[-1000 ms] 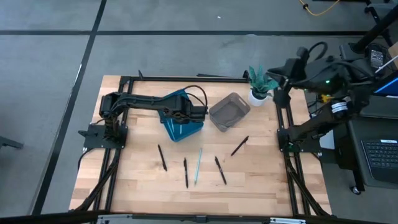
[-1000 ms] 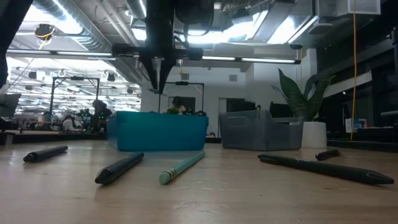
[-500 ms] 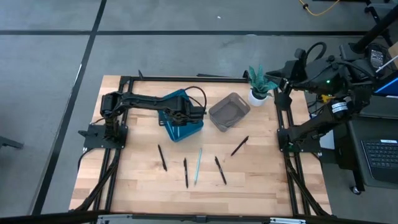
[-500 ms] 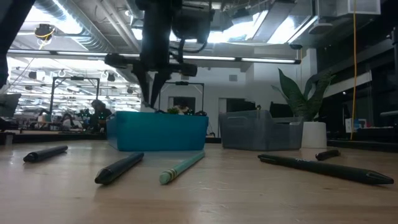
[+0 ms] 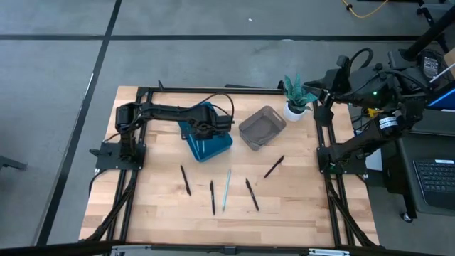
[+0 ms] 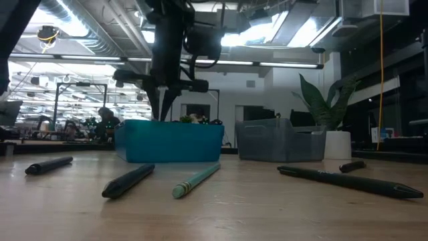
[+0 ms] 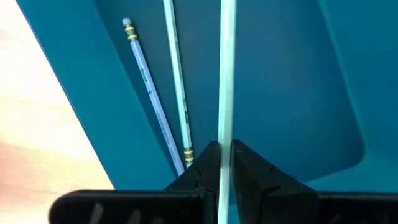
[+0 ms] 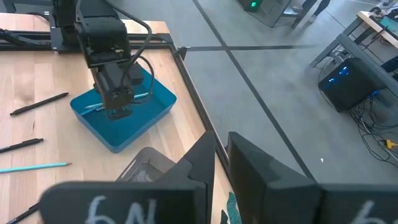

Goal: Sort pens & pencils
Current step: Put the left light blue pencil into the blue bin

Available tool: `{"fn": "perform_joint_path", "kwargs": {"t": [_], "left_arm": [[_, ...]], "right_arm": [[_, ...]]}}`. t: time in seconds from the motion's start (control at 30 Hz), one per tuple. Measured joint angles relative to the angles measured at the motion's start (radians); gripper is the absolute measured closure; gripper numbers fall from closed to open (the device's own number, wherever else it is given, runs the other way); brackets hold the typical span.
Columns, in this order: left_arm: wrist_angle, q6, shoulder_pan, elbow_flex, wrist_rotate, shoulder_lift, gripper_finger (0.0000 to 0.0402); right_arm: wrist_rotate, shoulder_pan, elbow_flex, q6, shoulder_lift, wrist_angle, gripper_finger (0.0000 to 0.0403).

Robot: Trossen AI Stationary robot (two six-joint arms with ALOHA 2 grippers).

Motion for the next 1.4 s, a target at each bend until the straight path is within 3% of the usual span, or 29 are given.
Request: {"fn": "perform_joint_path", "kwargs": {"t": [1.17,1.4], "left_arm": [[0.148,0.129,0.036,-0.001,-0.041,0.084,0.0378],[0.153,0.153,0.043,-0.001,-0.043,0.084,0.0345]], "right_arm": [[-0.001,0.0,0.0,0.0,0.0,0.0,0.0355],[-0.002,0.0,0.0,0.0,0.0,0.0,0.0355]]}}
